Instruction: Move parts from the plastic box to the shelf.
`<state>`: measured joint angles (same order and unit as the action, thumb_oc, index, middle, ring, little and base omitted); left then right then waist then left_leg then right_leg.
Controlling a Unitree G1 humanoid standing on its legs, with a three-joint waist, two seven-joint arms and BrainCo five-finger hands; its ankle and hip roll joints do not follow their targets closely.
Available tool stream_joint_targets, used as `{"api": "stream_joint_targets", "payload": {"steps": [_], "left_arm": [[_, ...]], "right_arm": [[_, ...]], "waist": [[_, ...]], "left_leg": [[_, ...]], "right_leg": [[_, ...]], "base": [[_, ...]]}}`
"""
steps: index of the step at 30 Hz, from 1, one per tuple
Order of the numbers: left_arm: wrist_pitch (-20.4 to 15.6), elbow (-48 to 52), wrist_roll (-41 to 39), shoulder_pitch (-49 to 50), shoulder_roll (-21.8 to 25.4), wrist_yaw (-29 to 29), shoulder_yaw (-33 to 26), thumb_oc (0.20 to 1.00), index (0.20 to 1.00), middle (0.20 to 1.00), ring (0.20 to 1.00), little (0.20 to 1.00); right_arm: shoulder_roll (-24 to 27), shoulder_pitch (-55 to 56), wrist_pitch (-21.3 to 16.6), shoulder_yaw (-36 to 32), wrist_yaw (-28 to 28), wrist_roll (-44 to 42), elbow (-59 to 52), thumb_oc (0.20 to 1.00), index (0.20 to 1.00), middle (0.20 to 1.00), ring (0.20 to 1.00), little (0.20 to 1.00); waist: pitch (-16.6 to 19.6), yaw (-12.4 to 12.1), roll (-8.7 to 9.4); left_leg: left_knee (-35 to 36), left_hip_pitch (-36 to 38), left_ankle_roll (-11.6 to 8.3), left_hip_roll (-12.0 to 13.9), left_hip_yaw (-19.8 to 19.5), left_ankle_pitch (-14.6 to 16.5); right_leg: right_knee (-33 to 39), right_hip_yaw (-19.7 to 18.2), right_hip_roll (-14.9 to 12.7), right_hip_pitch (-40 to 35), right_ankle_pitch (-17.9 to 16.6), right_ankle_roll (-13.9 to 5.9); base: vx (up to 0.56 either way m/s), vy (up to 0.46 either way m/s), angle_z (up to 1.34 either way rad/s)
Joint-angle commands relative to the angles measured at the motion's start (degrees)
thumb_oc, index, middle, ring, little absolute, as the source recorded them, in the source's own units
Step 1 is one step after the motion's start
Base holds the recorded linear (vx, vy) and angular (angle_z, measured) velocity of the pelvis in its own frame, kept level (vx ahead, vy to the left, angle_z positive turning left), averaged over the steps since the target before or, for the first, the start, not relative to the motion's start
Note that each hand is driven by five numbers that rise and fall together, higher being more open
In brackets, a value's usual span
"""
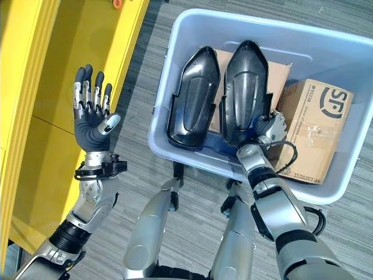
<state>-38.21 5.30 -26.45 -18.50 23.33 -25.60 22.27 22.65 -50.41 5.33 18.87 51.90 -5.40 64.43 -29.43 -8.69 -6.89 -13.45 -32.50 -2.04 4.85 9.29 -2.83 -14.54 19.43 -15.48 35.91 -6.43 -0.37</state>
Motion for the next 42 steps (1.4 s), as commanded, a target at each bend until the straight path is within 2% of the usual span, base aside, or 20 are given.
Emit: {"api": "stream_joint_targets", "payload": {"steps": [1,7,13,14,15,18,19,21,22,24,25,27,29,31,35,39,41,42], "left_arm": [[-4.54,1.93,-0.1,1.9,-0.36,-0.28,-2.13,1.0,1.0,1.0,1.0,1.0],[-4.28,2.18,-1.61,3.48,0.56,1.38,-4.04,1.0,1.0,1.0,1.0,1.0],[-2.62,3.05,-3.99,5.55,2.07,4.8,-6.44,1.0,1.0,1.0,1.0,1.0],[-2.08,3.54,-4.77,6.28,2.31,5.58,-7.24,1.0,1.0,1.0,1.0,1.0],[-0.36,4.16,-6.55,8.2,2.73,7.45,-8.81,1.0,1.0,1.0,1.0,1.0],[0.73,4.67,-7.36,9.67,2.46,8.76,-9.51,1.0,1.0,1.0,1.0,1.0],[1.08,5.7,-6.62,11.93,2.46,9.94,-10.54,1.0,1.0,1.0,1.0,1.0],[1.82,6.7,-5.92,13.79,2.29,9.96,-11.28,1.0,1.0,1.0,1.0,1.0],[3.42,7.34,-4.99,16.17,1.57,9.86,-12.05,1.0,1.0,1.0,1.0,1.0],[4.83,7.05,-4.25,17.43,1.19,9.92,-12.15,1.0,1.0,1.0,1.0,1.0],[7.37,6.37,-4.1,18.54,0.4,10.6,-12.08,1.0,1.0,1.0,1.0,1.0],[9.49,5.47,-4.36,19.54,-0.23,12.05,-11.78,1.0,1.0,1.0,1.0,1.0],[12.56,3.97,-3.23,21.08,-0.88,14.39,-11.04,1.0,1.0,1.0,1.0,1.0],[12.97,1.97,-1.69,22.14,-0.92,16.0,-10.18,1.0,1.0,1.0,1.0,1.0],[13.11,0.34,-1.63,22.38,0.01,17.3,-9.29,1.0,1.0,1.0,1.0,1.0],[12.93,-0.12,-0.61,22.34,1.03,18.24,-8.92,1.0,1.0,1.0,1.0,1.0],[13.14,-0.38,-0.85,22.01,1.72,18.41,-8.8,1.0,1.0,1.0,1.0,1.0],[13.46,-0.56,-1.09,21.63,1.82,18.56,-8.47,1.0,1.0,1.0,1.0,1.0]], "right_arm": [[0.76,9.27,-5.31,-1.68,3.86,-2.25,1.63,0.2,0.2,0.2,0.2,0.2],[2.67,9.73,-9.39,-3.28,8.68,0.36,-6.42,0.2,0.2,0.2,0.2,0.2],[6.07,7.16,-12.36,-6.36,7.67,5.49,-12.54,0.2,0.2,0.2,0.2,0.2],[6.77,6.8,-13.14,-6.94,6.41,6.24,-14.35,0.2,0.2,0.2,0.2,0.2],[7.7,6.94,-13.61,-7.44,2.5,5.97,-18.94,0.2,0.2,0.2,0.2,0.2],[7.68,7.97,-12.76,-7.57,-0.33,3.83,-22.3,0.2,0.2,0.2,0.2,0.2],[6.95,11.66,-12.5,-8.07,-4.58,0.67,-27.48,0.2,0.2,0.2,0.2,0.2],[5.35,16.4,-11.77,-7.77,-8.83,-0.99,-33.05,0.2,0.2,0.2,0.2,0.2],[3.06,23.69,-11.25,-6.19,-13.91,-2.51,-39.44,0.2,0.2,0.2,0.2,0.2],[1.86,27.62,-11.36,-5.04,-17.08,-2.9,-42.21,0.2,0.2,0.2,0.2,0.2],[0.53,31.15,-10.94,-3.55,-19.7,-3.66,-44.78,0.2,0.2,0.2,0.2,0.2],[-0.44,34.07,-11.1,-2.61,-22.9,-4.9,-46.64,0.2,0.2,0.2,0.2,0.2],[-1.99,38.35,-10.72,-1.67,-27.5,-5.04,-49.71,0.2,0.2,0.2,0.2,0.2],[-2.71,40.76,-10.89,-0.98,-31.04,-5.1,-51.56,0.2,0.2,0.2,0.2,0.2],[-3.14,42.33,-10.84,-0.24,-31.88,-5.15,-52.44,0.2,0.2,0.2,0.2,0.2],[-4.35,42.2,-12.11,-0.29,-31.73,-5.75,-51.31,0.2,0.2,0.2,0.2,0.2],[-4.63,42.06,-12.84,-0.02,-31.36,-5.68,-51.13,0.2,0.2,0.2,0.2,0.2],[-4.46,41.97,-12.71,0.1,-31.12,-6.05,-51.2,0.2,0.2,0.2,0.2,0.2]], "waist": [[-0.36,0.74,-2.54],[-0.36,1.78,-0.97],[-0.36,1.41,-0.07],[-0.36,1.25,0.12],[-0.36,0.86,0.7],[0.56,0.68,1.11],[1.92,0.68,1.97],[3.19,1.02,2.92],[5.21,1.72,4.09],[6.65,2.05,4.72],[8.27,2.33,5.34],[9.68,2.61,5.84],[12.04,3.17,6.6],[13.69,3.8,7.48],[15.15,4.42,8.6],[15.3,4.19,9.07],[15.33,4.55,9.08],[15.43,4.95,8.98]], "left_leg": [[7.4,2.26,-0.49,-0.9,-0.09,-4.57],[10.2,9.24,-1.13,0.8,0.26,-5.03],[11.72,16.64,-2.1,2.43,-0.43,-5.11],[12.37,18.31,-2.36,2.78,-0.65,-5.4],[12.93,21.07,-2.92,3.54,-0.78,-5.81],[13.3,22.33,-3.11,3.93,-0.83,-6.08],[13.87,24.04,-3.15,4.09,-0.85,-5.83],[14.6,25.84,-3.08,4.13,-0.72,-5.63],[14.99,27.8,-2.91,4.1,-0.55,-5.45],[15.27,28.99,-2.76,3.93,-0.4,-5.33],[15.74,30.32,-2.64,3.8,-0.07,-5.28],[16.2,31.56,-2.47,3.68,0.29,-5.15],[17.33,33.73,-1.99,3.03,1.08,-4.58],[18.45,35.6,-1.31,2.14,2.45,-3.71],[18.45,36.61,0.09,0.81,4.49,-1.83],[18.45,36.87,1.14,-0.06,5.69,-0.54],[18.45,36.9,2.05,-0.62,5.83,0.07],[18.45,36.87,2.4,-0.98,5.19,0.21]], "right_leg": [[-5.46,-2.64,4.11,-3.62,6.66,-3.38],[-3.16,-2.78,4.72,-9.96,6.86,-3.57],[-0.49,-1.78,5.57,-18.72,7.67,-3.13],[0.07,-1.45,5.84,-20.74,7.91,-2.95],[1.03,-0.85,5.98,-24.37,8.23,-2.65],[2.07,-0.46,6.09,-26.24,7.97,-2.45],[3.39,-0.17,6.07,-28.61,7.85,-2.47],[4.9,-0.17,6.12,-30.97,7.59,-2.65],[6.68,-0.44,6.04,-33.64,6.85,-3.0],[7.73,-0.52,5.89,-35.16,6.3,-3.33],[8.91,-0.57,5.65,-36.76,5.66,-3.7],[9.83,-0.54,5.45,-38.09,5.17,-4.06],[11.45,-0.36,4.82,-40.03,4.16,-5.02],[13.7,0.15,3.8,-41.46,2.2,-6.75],[14.96,0.31,2.28,-41.45,-0.58,-9.5],[12.98,1.02,2.15,-40.36,-1.51,-10.11],[10.53,-0.04,4.02,-39.36,0.03,-9.53],[10.03,-1.36,5.96,-39.29,1.74,-8.4]], "base": [[0.02,-0.065,-0.12],[0.04,-0.034,-0.17],[0.07,-0.056,-0.13],[0.11,-0.042,-0.07],[0.1,-0.033,-0.06],[0.09,0.015,-0.01],[0.12,0.036,0.0],[0.14,0.086,0.04],[0.14,0.135,0.06],[0.13,0.138,-0.02],[0.1,0.127,-0.06],[0.1,0.152,-0.16],[0.07,0.188,-0.11],[-0.01,0.185,-0.08],[-0.06,0.117,0.01],[-0.08,0.016,0.02],[-0.07,-0.016,-0.06],[0.0,0.0,0.0]]}}
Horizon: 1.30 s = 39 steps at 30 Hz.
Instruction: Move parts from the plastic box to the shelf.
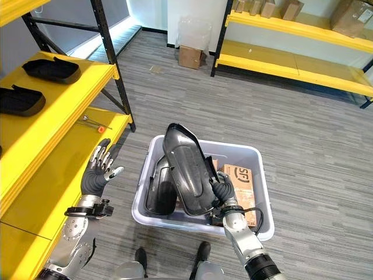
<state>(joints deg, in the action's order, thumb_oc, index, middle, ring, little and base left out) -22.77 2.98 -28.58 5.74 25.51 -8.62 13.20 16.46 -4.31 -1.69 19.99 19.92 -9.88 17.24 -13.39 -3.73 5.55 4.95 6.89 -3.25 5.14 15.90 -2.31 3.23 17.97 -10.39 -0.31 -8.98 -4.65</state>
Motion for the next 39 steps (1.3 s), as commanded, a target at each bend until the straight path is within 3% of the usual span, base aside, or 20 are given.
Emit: {"api": "stream_joint_targets", "payload": {"steps": [1,2,4,12,15,16,17,19,20,25,26,27,29,31,35,39], "left_arm": [[-1.55,1.7,0.74,-2.79,-0.42,1.85,0.83,1.0,1.0,1.0,1.0,1.0],[-0.56,2.13,0.48,-2.06,-1.48,2.48,1.15,1.0,1.0,1.0,1.0,1.0],[-0.41,1.91,0.79,-1.42,-2.09,2.76,1.3,1.0,1.0,1.0,1.0,1.0],[0.16,0.43,-0.22,-0.48,-2.71,3.43,-0.11,1.0,1.0,1.0,1.0,1.0],[0.07,0.58,-0.34,-0.25,-2.81,3.98,-0.42,1.0,1.0,1.0,1.0,1.0],[0.29,0.66,-0.41,-0.29,-2.88,4.76,-0.48,1.0,1.0,1.0,1.0,1.0],[0.6,0.22,-0.87,-0.9,-3.25,7.02,-0.11,1.0,1.0,1.0,1.0,1.0],[0.58,0.15,-0.86,-0.98,-3.3,7.12,-0.03,1.0,1.0,1.0,1.0,1.0],[-0.15,-0.45,-0.17,-1.43,-3.59,6.68,0.79,1.0,1.0,1.0,1.0,1.0],[-1.16,-0.04,-0.19,-1.25,-4.0,4.81,1.54,1.0,1.0,1.0,1.0,1.0],[-0.92,0.2,-0.46,-1.44,-4.15,4.94,1.39,1.0,1.0,1.0,1.0,1.0],[-0.89,0.25,-0.44,-1.43,-4.17,4.9,1.37,1.0,1.0,1.0,1.0,1.0],[-0.21,-0.22,-0.59,-2.29,-4.5,4.73,1.81,1.0,1.0,1.0,1.0,1.0],[-0.42,-0.66,-0.08,-2.79,-4.72,4.24,2.46,1.0,1.0,1.0,1.0,1.0],[0.44,-1.15,0.55,-3.9,-5.18,3.01,3.25,1.0,1.0,1.0,1.0,1.0],[1.74,-0.18,1.38,-3.69,-4.08,1.72,3.12,1.0,1.0,1.0,1.0,1.0]], "right_arm": [[1.99,-4.05,-5.37,-1.15,0.85,-1.92,-4.08,0.2,0.2,0.2,0.2,0.2],[2.74,-3.61,-4.21,-1.56,0.7,-2.66,-5.02,0.2,0.2,0.2,0.2,0.2],[3.06,-2.84,-3.7,-1.85,-0.06,-2.98,-5.65,0.2,0.2,0.2,0.2,0.2],[3.58,-2.29,-4.83,-1.11,-1.9,-4.16,-6.44,0.2,0.2,0.2,0.2,0.2],[3.52,-1.8,-4.96,-1.13,-1.72,-3.89,-7.41,0.2,0.2,0.2,0.2,0.2],[3.48,-1.42,-5.0,-1.29,-1.29,-3.78,-7.83,0.2,0.2,0.2,0.2,0.2],[3.58,-0.31,-5.08,-1.55,0.8,-3.91,-8.77,0.2,0.2,0.2,0.2,0.2],[3.59,-0.2,-5.14,-1.57,0.87,-3.96,-8.79,0.2,0.2,0.2,0.2,0.2],[3.43,-0.19,-6.21,-1.57,0.43,-3.62,-7.72,0.2,0.2,0.2,0.2,0.2],[3.66,-1.29,-6.35,-0.7,-0.44,-3.0,-6.95,0.2,0.2,0.2,0.2,0.2],[3.87,-1.49,-6.06,-0.12,-0.26,-3.11,-7.11,0.2,0.2,0.2,0.2,0.2],[3.88,-1.49,-6.02,-0.09,-0.3,-3.11,-7.13,0.2,0.2,0.2,0.2,0.2],[4.27,-1.82,-6.01,0.62,-0.12,-3.67,-6.79,0.2,0.2,0.2,0.2,0.2],[4.49,-2.07,-5.65,0.86,-0.66,-4.43,-7.01,0.2,0.2,0.2,0.2,0.2],[4.65,-2.39,-5.32,0.88,-2.61,-7.23,-6.93,0.2,0.2,0.2,0.2,0.2],[3.88,-1.93,-3.05,1.04,-5.64,-10.71,-8.69,0.2,0.2,0.2,0.2,0.2]], "waist": [[-0.42,0.37,-3.52],[0.37,1.4,-3.38],[1.04,1.99,-3.13],[1.47,1.28,-4.21],[1.2,1.27,-4.64],[1.04,1.49,-4.88],[1.04,2.69,-5.33],[1.04,2.85,-5.36],[1.1,3.64,-5.33],[1.07,4.02,-4.72],[1.51,4.47,-4.72],[1.49,4.52,-4.73],[3.02,5.86,-4.52],[3.77,6.49,-4.5],[4.71,7.09,-5.71],[4.77,6.48,-6.35]], "left_leg": [[0.05,-2.52,3.8,-1.68,-2.09,-0.2],[0.05,-2.58,3.72,-3.16,-4.19,-0.46],[0.05,-2.75,3.36,-4.4,-6.2,-0.68],[0.05,-5.2,2.26,-4.89,-11.97,-3.11],[0.05,-5.81,2.01,-4.9,-11.52,-3.52],[0.05,-5.92,1.78,-4.61,-9.78,-3.67],[-0.17,-5.93,0.61,-2.8,-2.54,-4.45],[-0.27,-5.95,0.45,-2.57,-1.95,-4.55],[-2.33,-5.8,-0.03,-0.62,1.43,-4.14],[-6.99,-4.89,-0.24,2.08,2.7,-2.45],[-9.9,-4.0,-1.79,4.77,3.37,-3.36],[-10.16,-3.98,-1.92,5.0,3.42,-3.46],[-13.2,-2.71,-4.14,10.4,8.35,-7.25],[-13.67,-1.73,-4.79,11.96,10.05,-7.96],[-10.99,-1.0,-4.31,11.01,12.1,-6.71],[-7.03,0.34,-2.2,7.99,12.98,-3.05]], "right_leg": [[-7.82,-1.17,2.78,-3.35,5.87,-2.87],[-6.9,-5.17,7.82,-3.98,7.76,0.05],[-4.12,-7.71,9.76,-4.98,7.27,1.07],[-2.13,-9.09,10.09,-5.28,6.69,1.99],[-2.17,-8.09,9.78,-5.24,6.88,1.98],[-2.09,-6.92,9.49,-5.42,6.95,1.9],[-1.58,-2.81,8.48,-6.02,6.99,1.52],[-1.56,-2.41,8.37,-6.1,7.01,1.49],[-2.46,-0.09,6.98,-5.95,7.41,1.59],[-4.24,1.26,4.65,-5.4,7.63,2.12],[-4.77,1.52,4.07,-5.91,8.72,2.15],[-4.81,1.61,4.07,-5.98,8.8,2.2],[-4.99,4.18,3.19,-5.88,9.51,2.95],[-5.23,5.28,2.81,-5.44,9.86,3.23],[-6.79,6.59,1.78,-4.71,10.58,2.66],[-7.76,7.61,-0.46,-5.39,9.85,1.0]], "base": [[0.01,-0.022,0.07],[0.02,-0.023,0.09],[0.03,-0.077,0.69],[-0.04,-0.136,0.21],[-0.08,-0.084,0.28],[-0.13,-0.015,0.36],[-0.13,-0.007,0.58],[-0.09,0.038,1.03],[-0.08,0.079,0.95],[-0.06,0.109,0.35],[0.02,0.104,0.08],[0.01,0.183,0.16],[-0.04,0.255,0.28],[-0.05,0.305,0.51],[-0.01,0.346,0.49],[-0.03,0.489,0.98]]}}
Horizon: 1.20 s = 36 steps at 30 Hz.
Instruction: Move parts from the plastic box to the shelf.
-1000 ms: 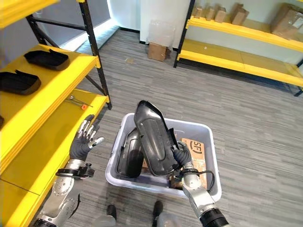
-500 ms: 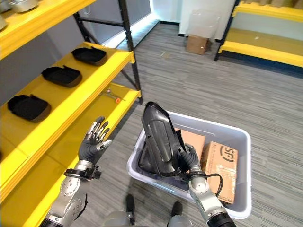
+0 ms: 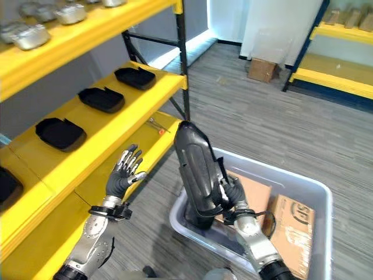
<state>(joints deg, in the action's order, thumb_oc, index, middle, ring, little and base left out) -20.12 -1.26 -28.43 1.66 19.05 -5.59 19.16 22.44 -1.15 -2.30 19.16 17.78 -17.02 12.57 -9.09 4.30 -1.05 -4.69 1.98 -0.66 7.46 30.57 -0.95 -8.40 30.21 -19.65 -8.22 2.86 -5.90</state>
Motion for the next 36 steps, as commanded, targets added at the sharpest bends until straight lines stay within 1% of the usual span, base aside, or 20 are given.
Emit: {"api": "stream_joint_targets", "payload": {"steps": [1,5,8,10,12,13,14,15,16,18,19,20,22,23,25,29,31,34,35,36], "left_arm": [[-0.89,4.27,1.42,0.91,2.65,-1.05,-2.89,1.0,1.0,1.0,1.0,1.0],[-1.6,4.97,1.77,2.44,4.05,-0.06,-3.92,1.0,1.0,1.0,1.0,1.0],[-1.53,5.24,2.5,2.73,4.55,0.29,-4.07,1.0,1.0,1.0,1.0,1.0],[-1.77,5.57,2.86,3.15,5.32,1.83,-4.36,1.0,1.0,1.0,1.0,1.0],[-2.49,6.22,2.62,3.66,5.73,3.27,-4.03,1.0,1.0,1.0,1.0,1.0],[-2.72,6.34,2.88,3.74,5.8,3.42,-3.94,1.0,1.0,1.0,1.0,1.0],[-2.91,6.6,3.77,3.52,5.98,4.09,-3.45,1.0,1.0,1.0,1.0,1.0],[-2.85,6.66,3.8,3.47,6.01,4.24,-3.43,1.0,1.0,1.0,1.0,1.0],[-2.54,6.72,3.6,3.17,6.13,4.93,-3.24,1.0,1.0,1.0,1.0,1.0],[-1.88,6.61,2.6,2.29,6.21,5.89,-2.77,1.0,1.0,1.0,1.0,1.0],[-0.67,6.55,1.59,1.63,5.59,5.34,-1.94,1.0,1.0,1.0,1.0,1.0],[-0.49,6.42,1.69,1.39,5.4,5.01,-1.69,1.0,1.0,1.0,1.0,1.0],[0.02,5.6,1.48,0.81,4.35,4.81,-0.35,1.0,1.0,1.0,1.0,1.0],[0.26,5.52,1.41,0.67,3.87,5.0,0.14,1.0,1.0,1.0,1.0,1.0],[0.0,4.36,1.31,0.05,2.84,5.39,1.04,1.0,1.0,1.0,1.0,1.0],[0.05,3.55,1.94,-0.42,2.51,6.02,0.77,1.0,1.0,1.0,1.0,1.0],[1.09,3.41,1.78,-0.29,2.73,5.66,0.46,1.0,1.0,1.0,1.0,1.0],[2.01,3.19,1.14,0.2,3.11,6.33,-0.04,1.0,1.0,1.0,1.0,1.0],[1.96,3.08,0.58,0.41,3.24,6.69,-0.12,1.0,1.0,1.0,1.0,1.0],[1.67,2.99,0.2,0.36,3.22,7.35,-0.15,1.0,1.0,1.0,1.0,1.0]], "right_arm": [[-2.49,-5.0,-1.91,2.12,-4.36,-4.29,-4.37,0.2,0.2,0.2,0.2,0.2],[-3.5,-4.73,-1.14,3.08,-7.31,-4.2,-5.63,0.2,0.2,0.2,0.2,0.2],[-3.96,-4.96,-0.98,3.68,-7.63,-4.28,-5.96,0.2,0.2,0.2,0.2,0.2],[-4.78,-5.99,-0.92,4.3,-6.76,-4.86,-6.38,0.2,0.2,0.2,0.2,0.2],[-5.84,-6.44,-1.23,4.69,-5.79,-5.16,-6.99,0.2,0.2,0.2,0.2,0.2],[-6.06,-6.47,-1.32,4.77,-5.83,-5.1,-7.02,0.2,0.2,0.2,0.2,0.2],[-6.55,-6.36,-1.07,4.59,-5.4,-5.24,-7.41,0.2,0.2,0.2,0.2,0.2],[-6.57,-6.33,-1.1,4.56,-5.24,-5.29,-7.48,0.2,0.2,0.2,0.2,0.2],[-6.52,-6.13,-1.05,4.45,-4.75,-5.52,-7.79,0.2,0.2,0.2,0.2,0.2],[-5.98,-5.54,-1.13,4.41,-4.01,-5.93,-8.7,0.2,0.2,0.2,0.2,0.2],[-4.94,-4.83,-0.49,3.25,-5.41,-6.43,-9.53,0.2,0.2,0.2,0.2,0.2],[-4.5,-4.54,-0.23,2.87,-5.69,-6.71,-9.86,0.2,0.2,0.2,0.2,0.2],[-3.43,-3.68,0.07,2.43,-5.2,-6.94,-10.74,0.2,0.2,0.2,0.2,0.2],[-3.36,-3.42,0.25,2.42,-4.56,-6.61,-11.0,0.2,0.2,0.2,0.2,0.2],[-3.2,-2.52,-0.61,1.77,-4.38,-5.76,-10.98,0.2,0.2,0.2,0.2,0.2],[-2.97,-1.72,-2.52,0.93,-4.51,-4.9,-10.25,0.2,0.2,0.2,0.2,0.2],[-2.97,-1.83,-3.52,0.88,-4.31,-4.87,-9.51,0.2,0.2,0.2,0.2,0.2],[-2.56,-1.11,-3.81,0.4,-3.65,-3.52,-10.71,0.2,0.2,0.2,0.2,0.2],[-2.16,-0.68,-3.62,0.13,-3.56,-3.42,-11.5,0.2,0.2,0.2,0.2,0.2],[-1.62,-0.17,-3.27,-0.33,-3.06,-3.26,-12.61,0.2,0.2,0.2,0.2,0.2]], "waist": [[0.57,-1.96,0.3],[0.6,-4.14,0.45],[0.4,-5.22,0.53],[-0.1,-7.68,0.62],[-0.76,-9.31,1.11],[-0.87,-9.51,1.1],[-1.08,-9.41,1.13],[-1.08,-9.34,1.15],[-1.16,-8.97,1.18],[-1.18,-7.73,1.38],[-1.0,-6.54,1.99],[-0.92,-6.17,2.23],[-0.66,-4.82,2.97],[-0.62,-4.27,3.1],[-0.47,-3.11,3.43],[-0.32,-3.05,3.58],[-0.23,-2.95,3.16],[0.03,-2.06,2.59],[-0.11,-1.68,2.43],[-0.57,-1.07,2.53]], "left_leg": [[3.78,5.75,-4.31,4.81,-1.92,-3.41],[7.5,6.94,-3.07,2.46,-3.72,-2.67],[8.53,7.07,-2.69,1.8,-4.5,-2.89],[9.4,6.31,-2.01,0.13,-6.15,-2.84],[9.69,5.93,-0.61,-2.26,-7.14,-1.68],[9.69,5.86,-0.46,-2.46,-7.19,-1.54],[9.69,5.33,0.39,-3.28,-8.47,-0.99],[9.69,5.23,0.48,-3.34,-8.65,-0.95],[9.69,4.83,0.85,-3.63,-9.53,-0.87],[9.69,3.99,1.4,-4.21,-11.75,-0.79],[9.69,2.57,1.59,-5.04,-13.63,-2.0],[9.69,2.41,1.43,-5.48,-14.37,-1.98],[9.69,2.04,1.45,-7.2,-17.05,-2.03],[9.69,1.96,1.65,-7.71,-18.07,-2.13],[9.69,1.41,2.18,-9.03,-19.91,-1.94],[9.69,0.87,2.07,-9.29,-20.68,-1.99],[9.69,1.24,2.27,-9.48,-20.99,-1.75],[9.69,2.77,2.22,-9.63,-18.08,-1.23],[8.87,3.17,1.96,-9.6,-16.37,-1.11],[4.92,2.18,1.46,-8.68,-13.23,-0.02]], "right_leg": [[4.0,-4.53,8.16,2.33,-2.54,1.55],[4.57,-3.39,6.02,1.73,-4.69,-1.17],[4.74,-2.56,5.18,1.56,-5.6,-2.12],[4.8,-0.39,3.29,1.2,-7.71,-3.37],[2.34,0.74,0.37,3.17,-12.34,-5.34],[1.79,0.89,0.19,3.36,-12.46,-5.44],[0.15,-1.09,0.03,4.16,-12.78,-5.77],[0.02,-1.39,0.14,4.25,-12.64,-5.75],[-0.05,-3.18,1.45,4.41,-11.72,-5.44],[-0.16,-7.02,6.13,5.05,-8.36,-4.22],[2.46,-10.17,13.12,5.07,-5.23,-0.55],[3.9,-11.31,14.74,4.51,-4.58,0.29],[6.86,-16.5,18.53,4.33,-4.7,1.73],[6.94,-18.8,19.7,4.93,-4.99,2.18],[8.24,-22.48,21.18,4.93,-5.15,2.82],[9.56,-22.79,20.57,4.83,-5.93,2.33],[9.84,-23.31,20.16,4.56,-5.96,2.14],[10.02,-22.63,19.75,4.13,-5.79,1.9],[9.9,-22.03,19.41,3.93,-5.65,1.94],[9.48,-20.75,18.39,3.82,-5.46,2.1]], "base": [[-0.04,0.478,0.73],[-0.07,0.388,0.49],[-0.1,0.297,0.29],[-0.2,0.442,0.16],[-0.21,0.356,0.58],[-0.17,0.283,0.66],[-0.08,0.118,0.31],[-0.08,0.095,0.25],[-0.04,0.03,0.36],[-0.06,0.063,1.05],[-0.06,0.063,1.2],[-0.03,0.045,1.19],[0.05,0.014,0.72],[0.03,0.011,0.32],[-0.03,-0.036,0.59],[-0.03,-0.065,0.38],[0.0,-0.093,0.2],[0.04,-0.039,0.18],[0.01,-0.008,0.2],[-0.04,0.01,0.17]]}}
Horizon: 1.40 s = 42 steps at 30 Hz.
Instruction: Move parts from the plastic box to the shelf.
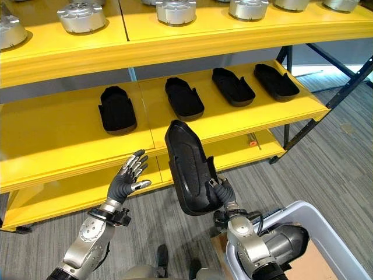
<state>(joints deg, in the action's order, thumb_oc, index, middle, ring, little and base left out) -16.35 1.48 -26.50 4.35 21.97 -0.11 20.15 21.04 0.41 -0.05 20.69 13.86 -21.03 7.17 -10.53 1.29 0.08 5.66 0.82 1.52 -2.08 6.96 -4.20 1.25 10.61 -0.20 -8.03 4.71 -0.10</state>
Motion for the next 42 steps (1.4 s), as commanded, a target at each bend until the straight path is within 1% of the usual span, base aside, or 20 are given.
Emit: {"api": "stream_joint_targets", "payload": {"steps": [1,2,5,7,10,11,12,14,17,21,23,28,29,31,32,33,36,37,41,42], "left_arm": [[-2.25,0.28,-1.74,-2.7,0.22,1.99,-0.76,1.0,1.0,1.0,1.0,1.0],[-2.36,-0.16,-1.83,-3.78,-0.33,1.83,0.05,1.0,1.0,1.0,1.0,1.0],[-2.99,-0.81,-0.95,-4.66,-1.36,1.34,0.51,1.0,1.0,1.0,1.0,1.0],[-3.24,-1.1,-0.52,-4.56,-1.73,0.3,0.3,1.0,1.0,1.0,1.0,1.0],[-3.32,-0.63,0.44,-4.53,-1.4,-1.06,-0.37,1.0,1.0,1.0,1.0,1.0],[-2.46,-0.41,-1.56,-4.47,-1.25,-0.64,-0.61,1.0,1.0,1.0,1.0,1.0],[-2.26,-0.58,-2.57,-4.37,-1.28,-0.44,-0.81,1.0,1.0,1.0,1.0,1.0],[-2.25,-0.89,-2.54,-4.42,-1.21,-0.52,-1.12,1.0,1.0,1.0,1.0,1.0],[-2.58,-1.48,0.32,-4.92,0.01,-1.18,-1.39,1.0,1.0,1.0,1.0,1.0],[-2.4,-1.38,1.31,-4.31,1.55,-0.47,-1.97,1.0,1.0,1.0,1.0,1.0],[-3.93,-1.18,3.8,-3.02,2.98,-1.13,-3.03,1.0,1.0,1.0,1.0,1.0],[-5.52,-0.32,4.7,-0.8,4.45,-0.74,-6.1,1.0,1.0,1.0,1.0,1.0],[-6.19,0.24,4.53,0.45,4.4,-0.95,-7.16,1.0,1.0,1.0,1.0,1.0],[-6.21,0.53,4.45,0.79,4.4,-0.96,-7.51,1.0,1.0,1.0,1.0,1.0],[-6.32,0.88,4.32,0.79,4.51,-0.72,-7.99,1.0,1.0,1.0,1.0,1.0],[-6.0,1.34,3.02,0.24,4.62,0.49,-8.38,1.0,1.0,1.0,1.0,1.0],[-5.71,1.65,2.41,0.35,4.09,0.6,-7.88,1.0,1.0,1.0,1.0,1.0],[-5.52,1.62,2.57,0.14,3.18,-0.23,-6.84,1.0,1.0,1.0,1.0,1.0],[-5.32,1.29,2.97,-0.68,1.23,-0.88,-4.43,1.0,1.0,1.0,1.0,1.0],[-5.29,0.95,3.39,-1.26,0.6,-0.81,-3.47,1.0,1.0,1.0,1.0,1.0]], "right_arm": [[0.1,-1.57,-5.69,-2.15,1.62,1.07,-7.34,0.2,0.2,0.2,0.2,0.2],[0.29,-1.89,-5.66,-2.32,2.65,0.81,-6.66,0.2,0.2,0.2,0.2,0.2],[0.21,-3.24,-6.6,-2.3,2.33,1.09,-4.51,0.2,0.2,0.2,0.2,0.2],[0.41,-4.16,-6.65,-2.37,1.15,1.0,-3.41,0.2,0.2,0.2,0.2,0.2],[1.25,-4.15,-5.63,-2.67,0.32,0.42,-4.15,0.2,0.2,0.2,0.2,0.2],[2.05,-3.87,-5.35,-2.93,0.22,-0.85,-4.63,0.2,0.2,0.2,0.2,0.2],[2.45,-4.03,-5.59,-2.99,0.46,-0.72,-4.57,0.2,0.2,0.2,0.2,0.2],[2.73,-4.4,-5.74,-3.1,0.09,-0.98,-4.06,0.2,0.2,0.2,0.2,0.2],[2.7,-4.31,-5.09,-3.96,0.36,-1.53,-4.19,0.2,0.2,0.2,0.2,0.2],[1.59,-3.39,-4.98,-4.6,0.26,-0.41,-4.62,0.2,0.2,0.2,0.2,0.2],[0.42,-3.16,-5.26,-4.69,0.36,0.99,-5.22,0.2,0.2,0.2,0.2,0.2],[-1.42,-4.27,-6.19,-4.7,1.05,2.06,-5.02,0.2,0.2,0.2,0.2,0.2],[-2.12,-5.16,-6.23,-4.83,0.71,2.14,-4.16,0.2,0.2,0.2,0.2,0.2],[-2.3,-5.36,-6.23,-4.91,0.52,2.18,-3.93,0.2,0.2,0.2,0.2,0.2],[-2.38,-5.43,-5.88,-5.0,0.77,1.93,-4.03,0.2,0.2,0.2,0.2,0.2],[-1.82,-4.62,-5.12,-5.15,1.46,1.8,-5.47,0.2,0.2,0.2,0.2,0.2],[-1.52,-4.43,-4.94,-5.19,1.22,1.34,-5.28,0.2,0.2,0.2,0.2,0.2],[-1.02,-4.65,-5.06,-5.22,0.97,0.73,-4.56,0.2,0.2,0.2,0.2,0.2],[-0.8,-4.58,-4.65,-5.38,0.78,0.39,-4.12,0.2,0.2,0.2,0.2,0.2],[-0.77,-4.3,-4.85,-5.48,1.14,0.62,-4.13,0.2,0.2,0.2,0.2,0.2]], "waist": [[0.61,2.62,1.52],[0.0,3.37,1.82],[-0.89,3.51,1.71],[-0.55,3.51,1.3],[0.42,3.87,0.72],[0.88,4.17,0.14],[0.88,4.03,-0.19],[0.81,4.03,-0.55],[1.01,4.62,-1.69],[0.99,3.94,-1.75],[0.4,2.64,-1.49],[-0.34,-1.03,-0.33],[-0.56,-3.08,-0.08],[-0.6,-3.56,-0.06],[-0.72,-3.5,-0.11],[-0.59,-2.46,0.48],[-0.44,-2.1,1.05],[-0.31,-1.69,1.57],[-0.02,-0.33,2.5],[0.21,0.54,2.58]], "left_leg": [[-7.58,2.89,-1.19,2.39,13.27,3.83],[-12.48,1.66,-2.99,5.64,15.2,3.84],[-16.33,-0.18,-3.49,7.91,14.38,2.52],[-14.19,1.82,-3.45,8.77,12.39,2.33],[-9.75,4.0,-4.91,11.89,11.17,-1.13],[-8.32,3.99,-7.16,16.46,10.77,-6.49],[-8.58,3.49,-7.41,17.55,9.12,-7.34],[-8.22,4.12,-7.02,16.98,8.64,-5.41],[-4.16,7.1,-6.13,14.27,11.86,-1.14],[-3.18,7.67,-5.03,12.4,11.71,-0.19],[-1.68,8.09,-3.27,9.95,10.74,0.19],[-0.66,8.14,-1.61,6.65,13.56,1.96],[-0.66,8.96,-1.69,5.74,14.6,4.08],[-0.66,8.89,-1.55,5.61,14.99,4.28],[-0.66,8.65,-0.91,5.05,14.75,4.7],[-0.66,8.42,-0.27,4.36,14.27,4.88],[-0.66,8.61,-0.43,3.97,14.35,4.9],[-0.66,8.77,-0.94,3.33,13.62,4.94],[-0.66,7.93,-0.74,1.53,11.96,4.08],[-0.66,7.66,-0.47,0.87,10.6,4.23]], "right_leg": [[-0.61,0.09,-1.94,3.81,-7.16,-3.56],[-1.42,0.92,-3.25,3.23,-6.38,-3.41],[-2.95,1.26,-3.67,3.47,-6.15,-2.26],[-3.93,0.79,-4.14,3.47,-5.5,-2.07],[-4.14,0.5,-4.58,3.55,-5.02,-2.02],[-4.62,0.9,-5.38,3.36,-4.17,-1.87],[-5.41,0.6,-6.32,3.48,-3.72,-2.0],[-6.32,0.47,-7.38,3.86,-3.46,-2.6],[-7.82,2.34,-10.37,4.29,-4.05,-4.69],[-8.06,3.0,-12.57,3.98,-5.43,-6.75],[-9.08,3.75,-14.9,4.8,-8.65,-8.42],[-10.37,11.49,-19.58,5.67,-15.0,-10.86],[-12.26,15.37,-21.14,6.3,-17.17,-13.14],[-13.15,16.18,-21.54,6.68,-17.43,-13.26],[-14.04,15.46,-19.74,7.36,-15.7,-12.82],[-12.14,13.31,-14.06,7.08,-11.39,-11.11],[-9.12,13.19,-10.06,6.08,-8.94,-9.75],[-4.39,12.2,-6.28,4.67,-8.07,-7.96],[1.73,7.62,-2.05,4.64,-11.08,-5.82],[2.68,4.34,-1.11,4.88,-11.54,-5.52]], "base": [[-0.02,0.087,0.36],[-0.01,0.101,0.52],[-0.03,0.128,0.67],[0.1,0.291,0.16],[0.1,0.351,0.16],[0.1,0.542,0.13],[0.1,0.578,0.07],[0.06,0.446,0.08],[0.06,0.587,0.08],[0.04,0.417,0.22],[-0.03,0.452,0.24],[-0.07,0.327,-0.01],[-0.07,0.288,-0.35],[-0.02,0.184,-0.54],[0.0,0.168,-0.33],[0.01,0.172,-0.04],[0.07,0.039,0.44],[0.11,0.005,0.09],[0.1,-0.024,0.06],[0.12,-0.024,0.2]]}}
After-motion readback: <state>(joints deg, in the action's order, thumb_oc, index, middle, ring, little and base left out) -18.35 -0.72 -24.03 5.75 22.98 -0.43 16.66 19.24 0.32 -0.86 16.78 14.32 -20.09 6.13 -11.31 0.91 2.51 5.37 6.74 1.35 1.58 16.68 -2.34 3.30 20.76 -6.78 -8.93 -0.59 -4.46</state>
